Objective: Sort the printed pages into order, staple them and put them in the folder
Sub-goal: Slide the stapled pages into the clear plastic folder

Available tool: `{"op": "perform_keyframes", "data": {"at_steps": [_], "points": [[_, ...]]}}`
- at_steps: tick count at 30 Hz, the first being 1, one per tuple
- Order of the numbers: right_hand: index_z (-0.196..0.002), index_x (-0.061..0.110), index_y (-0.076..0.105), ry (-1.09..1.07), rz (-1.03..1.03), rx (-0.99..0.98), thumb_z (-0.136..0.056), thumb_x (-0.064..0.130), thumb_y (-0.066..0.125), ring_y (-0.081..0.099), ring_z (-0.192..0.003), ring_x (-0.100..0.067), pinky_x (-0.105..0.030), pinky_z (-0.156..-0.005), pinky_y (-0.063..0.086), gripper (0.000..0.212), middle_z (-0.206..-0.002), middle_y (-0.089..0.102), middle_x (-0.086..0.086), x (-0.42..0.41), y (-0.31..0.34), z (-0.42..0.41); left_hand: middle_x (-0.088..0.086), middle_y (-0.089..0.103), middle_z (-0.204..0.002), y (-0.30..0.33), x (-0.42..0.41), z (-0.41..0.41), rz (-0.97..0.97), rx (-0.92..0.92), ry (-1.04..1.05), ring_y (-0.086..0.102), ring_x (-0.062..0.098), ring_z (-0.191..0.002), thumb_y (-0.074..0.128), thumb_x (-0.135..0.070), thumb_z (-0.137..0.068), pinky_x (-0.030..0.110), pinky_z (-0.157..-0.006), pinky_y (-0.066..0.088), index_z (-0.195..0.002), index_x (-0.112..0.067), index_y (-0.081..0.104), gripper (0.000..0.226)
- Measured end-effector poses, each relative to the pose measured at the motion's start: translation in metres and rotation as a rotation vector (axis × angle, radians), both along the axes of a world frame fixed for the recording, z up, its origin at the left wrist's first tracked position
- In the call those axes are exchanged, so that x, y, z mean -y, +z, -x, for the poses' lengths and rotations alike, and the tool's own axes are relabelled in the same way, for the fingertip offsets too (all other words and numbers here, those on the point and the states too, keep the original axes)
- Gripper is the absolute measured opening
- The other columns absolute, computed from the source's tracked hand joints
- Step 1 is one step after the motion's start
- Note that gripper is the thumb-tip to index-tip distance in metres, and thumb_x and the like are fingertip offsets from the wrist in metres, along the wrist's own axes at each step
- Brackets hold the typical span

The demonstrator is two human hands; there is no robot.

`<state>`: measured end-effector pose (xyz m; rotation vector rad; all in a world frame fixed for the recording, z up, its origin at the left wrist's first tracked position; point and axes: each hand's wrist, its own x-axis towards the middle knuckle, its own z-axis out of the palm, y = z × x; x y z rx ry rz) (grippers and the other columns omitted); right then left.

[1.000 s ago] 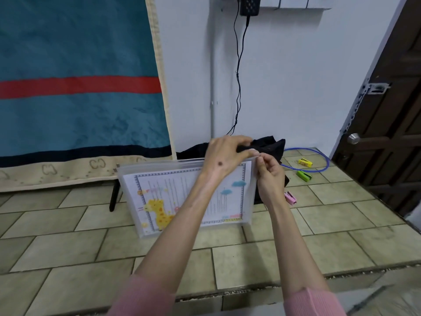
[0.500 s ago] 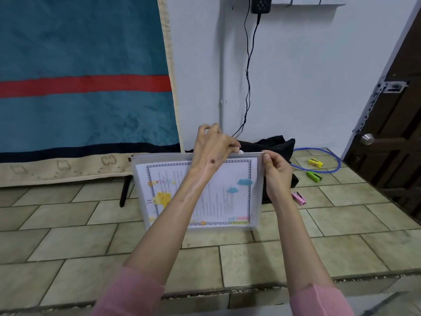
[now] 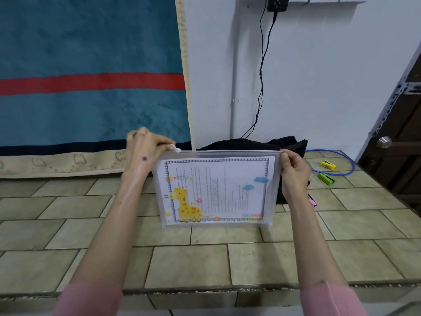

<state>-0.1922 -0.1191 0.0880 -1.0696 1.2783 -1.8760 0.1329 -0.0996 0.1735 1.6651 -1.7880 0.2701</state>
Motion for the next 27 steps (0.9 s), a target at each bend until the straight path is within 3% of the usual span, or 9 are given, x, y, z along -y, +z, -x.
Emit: {"op": "perform_keyframes", "data": {"at_steps": [4,7,11,15,18,20,22,24,27], "points": [[-0.095,0.015,0.065,-0.003,0.0,-0.005,-0.094,0.012,0.054,0.059,-0.081,-0.004,-0.025,-0.082,0.047,0.011,-0.087,0.066,0.007,0.0,0.0,0.003,0.002,0.075,-0.086,-0.008,-0.004,-0.035,-0.006,-0.133,0.088,0.063,0.02,-0.097,0.071,-0.039,-0.075,0.044,-0.097,0.038,-0.088,-0.026,0.077,0.019],[-0.094,0.016,0.065,0.004,-0.003,0.009,-0.094,0.011,0.054,0.058,-0.08,-0.004,-0.024,-0.079,0.047,0.011,-0.087,0.065,0.007,-0.001,0.0,0.003,0.001,0.074,-0.082,-0.014,-0.013,-0.045,0.007,-0.234,0.157,0.063,0.018,-0.093,0.071,-0.04,-0.075,0.038,-0.097,0.038,-0.089,-0.026,0.076,0.021],[-0.094,0.017,0.064,0.045,0.021,0.031,-0.094,0.013,0.055,0.06,-0.082,-0.004,-0.025,-0.08,0.049,0.01,-0.088,0.066,0.006,-0.005,0.003,0.003,-0.001,0.07,-0.092,-0.024,-0.02,-0.039,-0.062,-0.645,-0.025,0.063,0.013,-0.094,0.065,-0.023,-0.085,0.023,-0.086,0.043,-0.096,-0.017,0.071,0.014],[-0.109,0.019,0.059,0.266,-0.064,-0.024,-0.091,0.017,0.059,0.066,-0.084,0.0,-0.014,-0.069,0.053,0.018,-0.095,0.069,0.006,-0.017,-0.021,0.011,0.002,0.062,-0.097,-0.071,-0.026,-0.017,-0.292,-0.993,-0.091,0.055,0.021,-0.099,0.042,-0.016,-0.098,0.03,-0.085,0.045,-0.096,-0.013,0.058,0.016],[-0.115,0.014,0.054,0.271,-0.247,-0.253,-0.092,0.009,0.055,0.065,-0.092,-0.012,-0.016,-0.067,0.053,0.023,-0.109,0.067,-0.009,-0.028,-0.062,0.009,0.01,0.06,-0.113,-0.119,-0.031,0.002,-0.454,-0.95,-0.073,0.056,0.024,-0.106,0.046,-0.019,-0.096,0.032,-0.082,0.046,-0.121,-0.006,0.05,0.029],[-0.121,0.012,0.052,0.198,-0.305,-0.287,-0.093,0.005,0.051,0.062,-0.09,-0.009,-0.015,-0.066,0.052,0.029,-0.113,0.064,-0.011,-0.035,-0.081,0.003,0.011,0.06,-0.116,-0.137,-0.032,0.015,-0.37,-0.954,0.045,0.058,0.025,-0.103,0.049,-0.019,-0.095,0.031,-0.079,0.043,-0.124,0.0,0.047,0.035],[-0.132,0.011,0.046,0.142,-0.34,-0.32,-0.094,0.004,0.048,0.059,-0.102,-0.016,-0.025,-0.081,0.052,0.039,-0.123,0.059,-0.008,-0.041,-0.091,-0.003,0.012,0.061,-0.117,-0.148,-0.034,0.025,-0.314,-0.923,0.148,0.058,0.027,-0.103,0.047,-0.019,-0.097,0.029,-0.077,0.04,-0.122,0.002,0.049,0.033],[-0.143,0.013,0.036,0.108,-0.381,-0.396,-0.095,0.003,0.044,0.049,-0.122,-0.02,-0.036,-0.102,0.043,0.05,-0.136,0.049,-0.003,-0.044,-0.101,-0.009,0.015,0.058,-0.125,-0.163,-0.035,0.03,-0.316,-0.852,0.168,0.055,0.032,-0.114,0.044,-0.02,-0.098,0.035,-0.087,0.043,-0.128,-0.002,0.046,0.036],[-0.145,0.017,0.033,0.076,-0.477,-0.591,-0.096,0.004,0.037,0.049,-0.115,-0.022,-0.033,-0.097,0.042,0.051,-0.134,0.046,-0.008,-0.051,-0.114,-0.019,0.015,0.048,-0.138,-0.186,-0.038,0.032,-0.331,-0.691,0.184,0.045,0.033,-0.126,0.045,-0.024,-0.096,0.043,-0.102,0.041,-0.141,-0.009,0.035,0.048]]}}
